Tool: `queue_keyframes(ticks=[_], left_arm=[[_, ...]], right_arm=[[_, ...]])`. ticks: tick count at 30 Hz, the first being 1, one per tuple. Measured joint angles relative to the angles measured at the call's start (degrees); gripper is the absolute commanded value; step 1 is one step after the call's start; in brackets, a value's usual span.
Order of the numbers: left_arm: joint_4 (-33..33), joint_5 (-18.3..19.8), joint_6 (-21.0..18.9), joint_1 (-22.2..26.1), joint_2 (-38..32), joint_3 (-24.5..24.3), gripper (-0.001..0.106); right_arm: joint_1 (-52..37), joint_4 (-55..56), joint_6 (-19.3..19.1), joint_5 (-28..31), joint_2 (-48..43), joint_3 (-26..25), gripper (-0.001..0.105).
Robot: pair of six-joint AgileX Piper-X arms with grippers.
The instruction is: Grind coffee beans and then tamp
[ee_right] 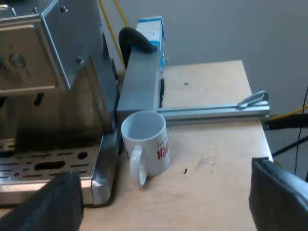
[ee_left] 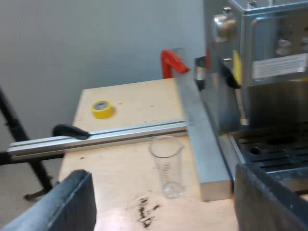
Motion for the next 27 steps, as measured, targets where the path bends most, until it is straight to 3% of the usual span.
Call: queue_keyframes(ticks=[1, 5, 6, 8, 17, 27], left_arm=[[-0.56, -2.94, 0.0, 0.0, 0.0, 0.7, 0.063], [-4.08, -5.92, 0.03, 0.0, 0.0, 3.21, 0.063], [-7.26, -6.59, 0.03, 0.0, 0.0, 6.95, 0.063], [-10.0, -6.73, 0.03, 0.0, 0.0, 9.5, 0.063], [-15.54, -6.33, 0.03, 0.0, 0.12, 22.97, 0.063], [-16.71, -0.82, 0.03, 0.0, 0.12, 28.36, 0.063]], right_arm=[[0.0, -0.25, -0.02, 0.0, 0.0, 0.34, 0.072], [0.0, -6.56, -0.02, -0.07, 0.11, 5.35, 0.072], [0.0, -7.64, -0.02, -0.07, 0.23, 7.52, 0.072], [0.0, -10.22, -0.02, -0.07, 0.23, 11.81, 0.072], [0.0, -11.81, -0.02, -0.07, 0.34, 23.73, 0.072], [0.0, -11.77, -0.02, -0.07, 0.34, 29.14, 0.072]])
